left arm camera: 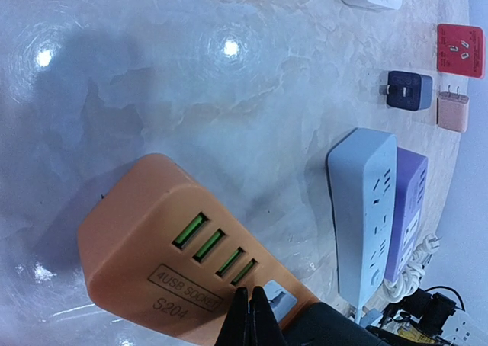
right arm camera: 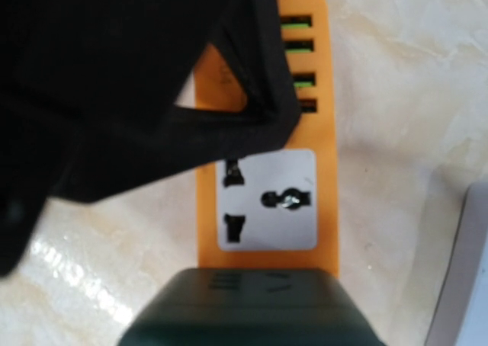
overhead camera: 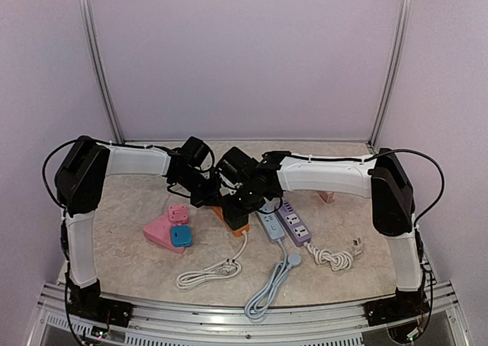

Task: Pull the plug off the socket

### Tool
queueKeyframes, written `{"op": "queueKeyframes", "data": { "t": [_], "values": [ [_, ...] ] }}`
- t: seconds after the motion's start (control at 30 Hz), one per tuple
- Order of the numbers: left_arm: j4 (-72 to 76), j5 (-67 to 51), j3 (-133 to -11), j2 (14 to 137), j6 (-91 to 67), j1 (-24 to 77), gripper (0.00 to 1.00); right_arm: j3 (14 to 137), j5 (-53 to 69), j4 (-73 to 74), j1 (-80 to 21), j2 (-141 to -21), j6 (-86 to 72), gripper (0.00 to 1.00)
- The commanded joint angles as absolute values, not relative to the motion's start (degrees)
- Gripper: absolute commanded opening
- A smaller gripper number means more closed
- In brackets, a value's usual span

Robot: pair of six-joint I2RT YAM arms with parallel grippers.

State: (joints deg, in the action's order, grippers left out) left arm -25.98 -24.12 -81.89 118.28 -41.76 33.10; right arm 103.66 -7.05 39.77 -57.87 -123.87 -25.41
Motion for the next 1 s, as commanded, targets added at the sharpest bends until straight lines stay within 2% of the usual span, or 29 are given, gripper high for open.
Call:
{"op": "queueKeyframes", "data": {
  "t": [0.0, 0.47, 0.97],
  "values": [
    [-34.6, -17.0, -76.2, 122.5, -40.4, 33.4, 0.0, 107.9, -11.2, 42.7, -58.2, -124.3, -26.0, 0.24],
    [-32.9, -16.9, -72.9, 122.6, -41.7, 34.1, 0.0, 110.6, -12.0, 42.7, -57.3, -123.8, -24.0, 0.23],
    [-33.5, -16.6, -73.5, 124.0, -41.8, 34.2, 0.0, 110.8, -15.6, 43.4, -60.5, -124.7, -22.4, 0.21]
  ]
}}
